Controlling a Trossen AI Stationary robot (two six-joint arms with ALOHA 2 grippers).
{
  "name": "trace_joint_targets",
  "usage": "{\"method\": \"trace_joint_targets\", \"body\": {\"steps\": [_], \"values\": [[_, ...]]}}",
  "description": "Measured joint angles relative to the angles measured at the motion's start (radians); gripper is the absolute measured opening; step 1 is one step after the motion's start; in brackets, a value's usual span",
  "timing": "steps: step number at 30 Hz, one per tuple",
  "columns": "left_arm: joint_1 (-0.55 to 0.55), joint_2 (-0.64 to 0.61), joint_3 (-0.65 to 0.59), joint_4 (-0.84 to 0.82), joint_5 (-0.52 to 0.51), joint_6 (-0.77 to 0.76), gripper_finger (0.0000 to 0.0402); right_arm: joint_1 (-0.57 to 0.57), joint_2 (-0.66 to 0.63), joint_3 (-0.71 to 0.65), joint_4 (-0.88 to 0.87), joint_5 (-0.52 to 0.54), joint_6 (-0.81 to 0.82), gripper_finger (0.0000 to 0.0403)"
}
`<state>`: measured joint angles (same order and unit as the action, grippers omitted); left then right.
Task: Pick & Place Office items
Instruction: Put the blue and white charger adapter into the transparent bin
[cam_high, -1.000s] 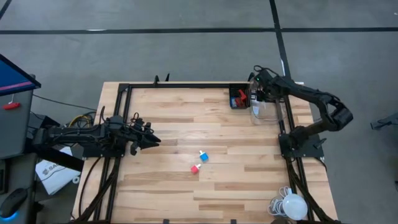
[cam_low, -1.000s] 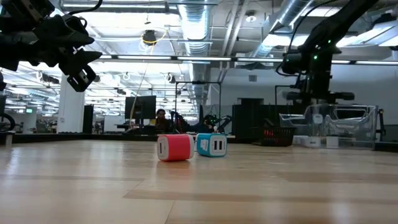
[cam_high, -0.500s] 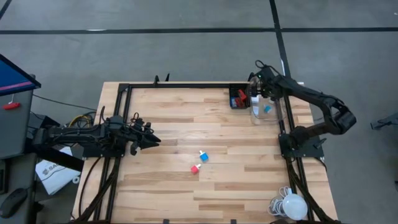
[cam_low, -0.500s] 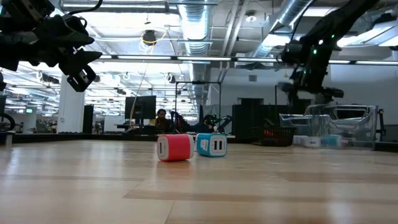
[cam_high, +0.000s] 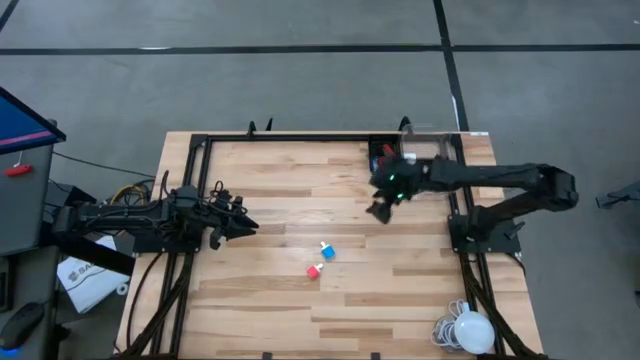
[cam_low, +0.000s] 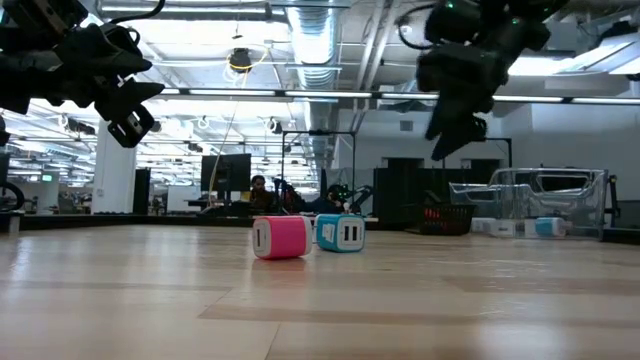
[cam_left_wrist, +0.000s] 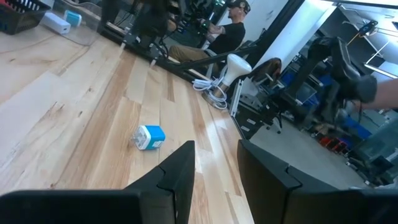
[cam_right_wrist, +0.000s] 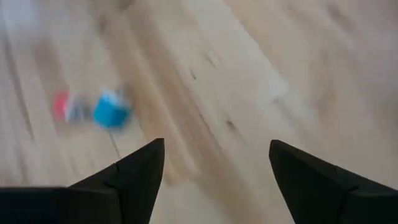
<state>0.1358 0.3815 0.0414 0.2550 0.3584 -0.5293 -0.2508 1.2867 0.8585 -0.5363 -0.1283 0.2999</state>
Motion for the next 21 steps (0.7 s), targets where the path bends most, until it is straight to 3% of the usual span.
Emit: {"method": "trace_joint_targets", "body": {"steps": [4, 9, 21], "values": [[0.000, 0.000, 0.000, 0.000, 0.000, 0.000, 0.0117, 0.082, 0.116, 0.000, 0.082, 0.047, 0.495, 0.0281], [0.000, 0.000, 0.000, 0.000, 0.001, 0.000, 0.0117, 0.219, 0.273, 0.048, 0.229, 0.046, 0.735, 0.0281], [0.000, 0.000, 0.000, 0.000, 0.004, 0.000, 0.0117, 0.357, 0.636, 0.485, -0.101, 0.195, 0.790, 0.0281]]}}
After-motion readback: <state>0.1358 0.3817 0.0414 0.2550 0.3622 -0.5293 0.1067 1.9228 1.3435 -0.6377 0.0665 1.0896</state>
